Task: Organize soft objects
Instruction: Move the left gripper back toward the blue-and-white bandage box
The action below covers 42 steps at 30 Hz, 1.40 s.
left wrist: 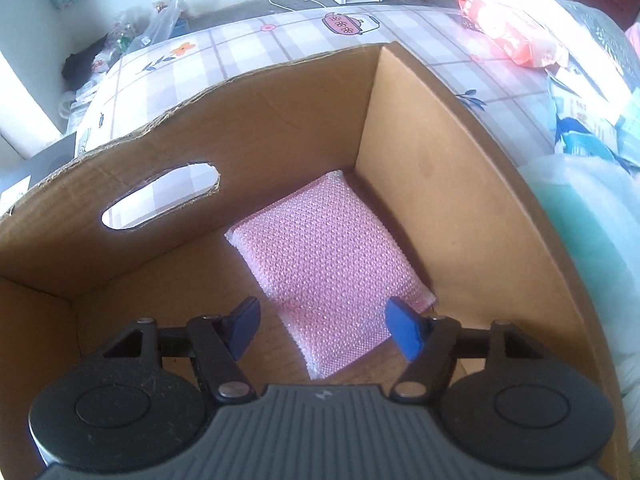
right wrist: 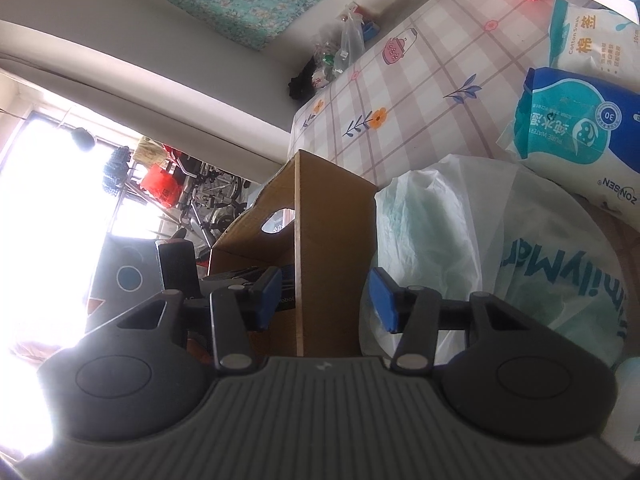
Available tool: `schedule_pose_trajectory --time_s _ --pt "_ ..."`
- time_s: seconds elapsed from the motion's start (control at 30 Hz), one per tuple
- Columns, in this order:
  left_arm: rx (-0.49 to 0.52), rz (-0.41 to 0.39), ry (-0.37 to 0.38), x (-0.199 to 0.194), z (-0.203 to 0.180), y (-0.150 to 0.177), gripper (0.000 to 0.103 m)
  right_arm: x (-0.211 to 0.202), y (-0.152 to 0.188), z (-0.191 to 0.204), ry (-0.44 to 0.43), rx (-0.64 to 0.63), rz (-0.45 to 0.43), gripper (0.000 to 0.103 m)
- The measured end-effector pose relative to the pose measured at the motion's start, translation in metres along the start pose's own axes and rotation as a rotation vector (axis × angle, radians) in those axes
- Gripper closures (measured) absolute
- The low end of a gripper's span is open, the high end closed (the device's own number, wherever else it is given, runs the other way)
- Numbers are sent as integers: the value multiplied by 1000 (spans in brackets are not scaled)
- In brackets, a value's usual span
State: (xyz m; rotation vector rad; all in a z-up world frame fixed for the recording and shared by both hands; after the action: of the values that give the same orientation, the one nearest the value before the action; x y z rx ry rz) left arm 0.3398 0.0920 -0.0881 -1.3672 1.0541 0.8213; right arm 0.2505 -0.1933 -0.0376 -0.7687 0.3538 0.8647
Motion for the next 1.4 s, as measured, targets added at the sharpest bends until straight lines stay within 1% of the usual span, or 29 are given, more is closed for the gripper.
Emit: schedule_pose_trajectory --time_s 0.13,0.27,0.4,0.43,0.5,0.6,0.67,0.8,0.87,0.93,1.03,1.13,1.17,1.23,1.33,1.4 --pt "-31 17 43 6 2 -3 33 -4 2 -5 5 11 -6 54" --pt "-8 -7 46 6 -2 -3 32 -16 6 -10 17 13 -23 54" --pt "-23 -30 43 1 -1 -4 31 -31 10 -18 43 11 -45 54" --pt "-33 -32 40 -1 0 -4 27 -35 12 -19 52 10 -51 53" --pt "-67 -35 34 -6 5 -4 22 -44 15 -24 65 9 -63 53" --pt "-133 -44 36 -22 16 -4 21 -58 18 -34 88 8 -86 52" --pt "-182 -63 39 -36 24 -3 21 -70 19 -39 108 1 -103 51" --pt "-264 -136 53 -77 32 -3 21 -98 15 -54 158 -16 -148 51" --pt "-268 -185 68 -100 27 -6 21 -112 10 -62 187 -20 -178 51" --pt "-245 -232 73 -123 13 -12 19 -127 0 -71 215 -26 -211 51" --pt "-203 -285 118 -147 -22 -27 15 -147 -19 -86 248 -21 -255 51" --pt "-142 -290 152 -153 -75 -42 13 -161 -47 -105 272 -7 -282 51" --pt "-122 -281 162 -151 -93 -48 13 -163 -58 -112 277 5 -287 51" --pt "-76 -238 179 -139 -137 -60 13 -165 -83 -130 291 25 -283 51" --pt "1 -177 190 -111 -200 -73 13 -155 -118 -160 303 76 -236 51" --pt "46 -138 194 -84 -242 -76 13 -143 -140 -181 313 112 -194 51"
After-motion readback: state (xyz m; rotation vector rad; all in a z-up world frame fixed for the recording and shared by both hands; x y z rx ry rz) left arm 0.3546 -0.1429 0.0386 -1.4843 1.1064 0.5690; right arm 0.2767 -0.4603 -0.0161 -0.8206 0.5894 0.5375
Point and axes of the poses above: each gripper's, at about its wrist camera, not at the fingertips, and x roughly the way its jaws point, z to its left, y to its underside, the point moved 1 cm from there along x, roughly the way its jaws point, and after that the axes turned 14 degrees about -x, right-handed, at the moved point
